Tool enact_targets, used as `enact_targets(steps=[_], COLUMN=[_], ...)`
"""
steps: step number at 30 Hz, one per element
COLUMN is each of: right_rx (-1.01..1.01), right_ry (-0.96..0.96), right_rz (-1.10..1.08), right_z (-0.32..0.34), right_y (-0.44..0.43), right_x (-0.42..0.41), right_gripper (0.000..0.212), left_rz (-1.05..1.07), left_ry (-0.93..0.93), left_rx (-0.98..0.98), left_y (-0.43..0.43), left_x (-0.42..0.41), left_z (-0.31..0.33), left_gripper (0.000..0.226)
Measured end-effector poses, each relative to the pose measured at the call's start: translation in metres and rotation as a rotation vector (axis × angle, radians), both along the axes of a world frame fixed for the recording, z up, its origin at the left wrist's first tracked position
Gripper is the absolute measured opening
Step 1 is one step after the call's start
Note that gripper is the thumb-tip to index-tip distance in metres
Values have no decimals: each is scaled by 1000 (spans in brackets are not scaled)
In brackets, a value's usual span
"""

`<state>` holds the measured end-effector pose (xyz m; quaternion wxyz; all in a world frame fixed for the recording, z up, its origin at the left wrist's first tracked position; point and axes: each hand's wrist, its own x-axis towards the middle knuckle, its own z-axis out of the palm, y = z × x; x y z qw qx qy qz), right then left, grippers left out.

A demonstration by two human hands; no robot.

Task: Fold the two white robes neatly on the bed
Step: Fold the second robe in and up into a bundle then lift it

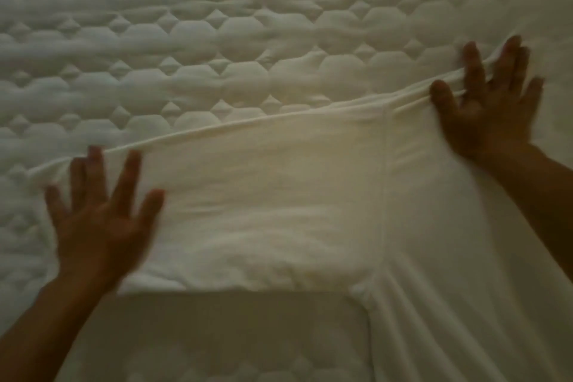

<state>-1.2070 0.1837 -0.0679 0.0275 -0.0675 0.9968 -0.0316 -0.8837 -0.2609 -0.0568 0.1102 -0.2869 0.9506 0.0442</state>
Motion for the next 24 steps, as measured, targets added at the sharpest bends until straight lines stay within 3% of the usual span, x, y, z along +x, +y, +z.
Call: enact_targets(steps=[2, 8, 10, 14, 16, 19, 21, 24], right_rx=[1, -2, -33, -20, -7, 29, 21, 43], right_ry=[-3, 6, 12, 13, -18, -133, -235, -314], right_rz=[11, 23, 41, 212, 227, 85, -9, -58], right_z=[-3, 16, 25, 34, 40, 48, 48, 26], right_y=[-2, -4, -1, 38, 84, 175, 227, 257], right_x=[1, 9, 34, 176, 268, 430, 525, 565], right_gripper=[80, 84, 83, 75, 70, 65, 67, 70], left_rz=[179, 177, 167, -202, -442, -631, -676, -744], left_ry=[-37, -318, -245, 237, 331, 136, -25, -107], left_rx=[55, -39, -100, 36, 235, 476, 461, 366], left_y=[-24, -21, 8, 193, 318, 455, 489, 489], left_x=[25, 11, -3, -22, -6, 75, 140, 178], left_z=[-2, 18, 32, 49, 58, 56, 35, 6], left_gripper=[75, 73, 65, 68, 70, 75, 87, 103])
